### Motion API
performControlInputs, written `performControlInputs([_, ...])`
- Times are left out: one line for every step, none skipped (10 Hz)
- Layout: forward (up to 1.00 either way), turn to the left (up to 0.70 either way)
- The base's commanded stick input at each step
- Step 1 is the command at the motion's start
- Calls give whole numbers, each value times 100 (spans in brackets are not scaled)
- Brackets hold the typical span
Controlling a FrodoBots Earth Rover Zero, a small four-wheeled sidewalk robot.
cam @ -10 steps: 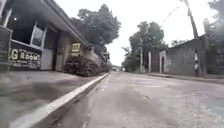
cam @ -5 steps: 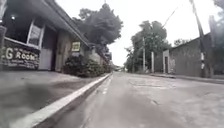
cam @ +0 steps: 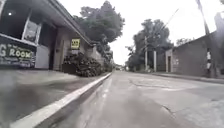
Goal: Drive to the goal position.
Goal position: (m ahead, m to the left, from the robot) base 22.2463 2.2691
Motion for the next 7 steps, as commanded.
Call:
performControlInputs([70,-35])
performControlInputs([70,-31])
performControlInputs([70,-8])
performControlInputs([70,0])
performControlInputs([70,0])
performControlInputs([70,0])
performControlInputs([70,0])
